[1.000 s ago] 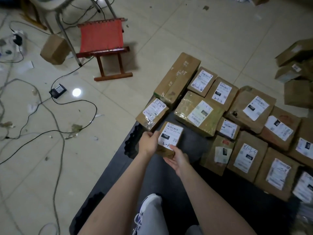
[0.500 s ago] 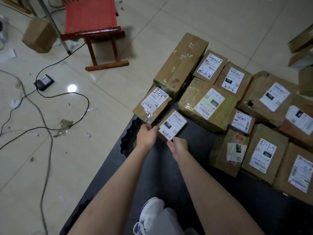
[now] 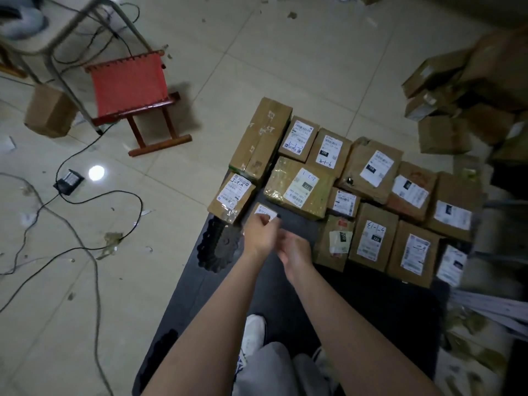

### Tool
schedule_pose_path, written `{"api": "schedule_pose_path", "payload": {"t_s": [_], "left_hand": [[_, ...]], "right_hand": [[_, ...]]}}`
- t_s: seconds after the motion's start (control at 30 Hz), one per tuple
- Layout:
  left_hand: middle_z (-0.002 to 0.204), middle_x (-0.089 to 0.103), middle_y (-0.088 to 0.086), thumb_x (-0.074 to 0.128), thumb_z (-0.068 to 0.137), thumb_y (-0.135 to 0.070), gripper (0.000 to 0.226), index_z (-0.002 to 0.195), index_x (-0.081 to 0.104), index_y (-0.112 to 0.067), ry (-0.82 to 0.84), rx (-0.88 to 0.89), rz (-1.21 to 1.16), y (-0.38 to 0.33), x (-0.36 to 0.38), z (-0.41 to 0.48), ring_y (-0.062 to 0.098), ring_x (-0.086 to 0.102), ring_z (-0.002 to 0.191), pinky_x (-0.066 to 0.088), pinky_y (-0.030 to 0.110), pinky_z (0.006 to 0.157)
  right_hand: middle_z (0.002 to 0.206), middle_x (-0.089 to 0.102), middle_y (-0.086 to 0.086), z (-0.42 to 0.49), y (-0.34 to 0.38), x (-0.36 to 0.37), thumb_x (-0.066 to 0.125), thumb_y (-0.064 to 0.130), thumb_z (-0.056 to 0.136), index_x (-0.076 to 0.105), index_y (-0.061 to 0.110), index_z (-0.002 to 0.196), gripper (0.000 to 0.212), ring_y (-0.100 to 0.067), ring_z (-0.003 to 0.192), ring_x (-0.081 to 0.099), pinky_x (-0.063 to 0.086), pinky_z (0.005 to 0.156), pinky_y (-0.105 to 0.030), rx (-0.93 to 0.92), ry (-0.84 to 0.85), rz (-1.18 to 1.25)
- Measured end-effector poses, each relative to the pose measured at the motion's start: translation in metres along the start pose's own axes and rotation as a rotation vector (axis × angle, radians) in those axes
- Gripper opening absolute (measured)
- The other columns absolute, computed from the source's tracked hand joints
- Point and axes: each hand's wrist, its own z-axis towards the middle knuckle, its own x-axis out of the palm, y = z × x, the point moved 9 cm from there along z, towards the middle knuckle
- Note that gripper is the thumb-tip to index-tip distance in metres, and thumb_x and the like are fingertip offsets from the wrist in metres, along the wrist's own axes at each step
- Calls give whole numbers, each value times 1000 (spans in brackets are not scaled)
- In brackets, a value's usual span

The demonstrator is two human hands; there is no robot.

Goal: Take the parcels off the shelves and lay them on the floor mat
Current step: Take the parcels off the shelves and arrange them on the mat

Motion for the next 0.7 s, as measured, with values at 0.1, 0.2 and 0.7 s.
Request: {"api": "schedule_pose_path", "payload": {"t_s": [0.1,0.2,0.7], "left_hand": [[90,60,2,62,86,-23,20,101,57,-10,72,41,90,-37,11,-41,22,58,86,47,34,73],[92,60,0,62,87,-24,23,105,58,-9,112,113,164,-75,21,-82,17,55,85,37,28,65],[83,66,11,60,87,-14,10,84,66,-6,457,216,31,-219,88,-305,24,63,81,51,38,73]], "right_hand": [[105,69,-24,-50,24,-8,48,7,99,68,-4,109,25,-28,90,67,52,68,-29,9,-38,-7],[94,61,-22,-97,49,-17,39,11,103,64,-1,101,28,-29,90,61,46,76,-31,29,-60,30],[103,71,-15,-304,182,-139,56,8,94,71,6,98,15,-27,98,68,58,73,-35,-158,-225,352]]}}
